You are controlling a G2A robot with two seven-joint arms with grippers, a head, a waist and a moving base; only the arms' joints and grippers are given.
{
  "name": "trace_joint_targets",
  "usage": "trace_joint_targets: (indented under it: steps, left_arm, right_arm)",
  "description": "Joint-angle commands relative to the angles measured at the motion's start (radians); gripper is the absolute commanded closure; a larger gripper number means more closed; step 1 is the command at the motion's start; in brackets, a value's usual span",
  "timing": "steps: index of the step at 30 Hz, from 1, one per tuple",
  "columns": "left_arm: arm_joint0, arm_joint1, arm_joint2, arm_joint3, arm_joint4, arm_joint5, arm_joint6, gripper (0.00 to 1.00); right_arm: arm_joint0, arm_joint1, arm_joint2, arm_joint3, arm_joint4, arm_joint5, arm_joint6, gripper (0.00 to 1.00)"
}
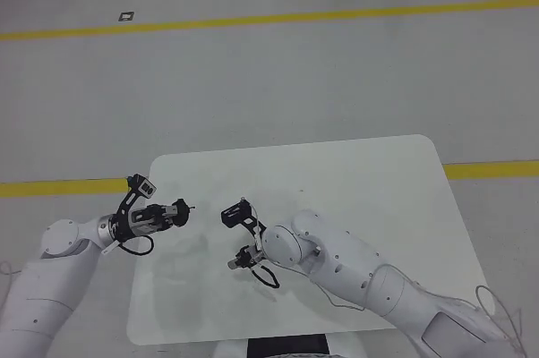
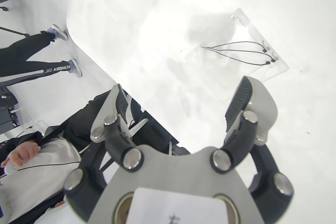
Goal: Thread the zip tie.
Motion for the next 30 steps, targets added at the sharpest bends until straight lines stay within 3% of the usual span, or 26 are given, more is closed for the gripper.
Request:
trace_joint_targets:
  steps: [1, 9, 23, 26, 30]
  left_arm:
    - [0.000, 0.000, 0.000, 0.000, 0.000, 0.000, 0.000, 1.00]
    - [0.000, 0.000, 0.000, 0.000, 0.000, 0.000, 0.000, 1.00]
    - [0.000, 0.000, 0.000, 0.000, 0.000, 0.000, 0.000, 1.00]
    - [0.000, 0.000, 0.000, 0.000, 0.000, 0.000, 0.000, 1.00]
    - [0.000, 0.000, 0.000, 0.000, 0.000, 0.000, 0.000, 1.00]
  right_arm:
    - [0.000, 0.000, 0.000, 0.000, 0.000, 0.000, 0.000, 0.00]
    - [-0.008, -0.012, 0.002, 0.029, 0.014, 0.000, -0.043, 0.00]
    - [-0.005, -0.101, 0.057, 0.200, 0.004, 0.000, -0.037, 0.00]
    - [-0.009, -0.115, 0.071, 0.232, -0.010, 0.000, -0.035, 0.13]
    - [-0.021, -0.135, 0.097, 0.263, -0.035, 0.000, -0.030, 0.17]
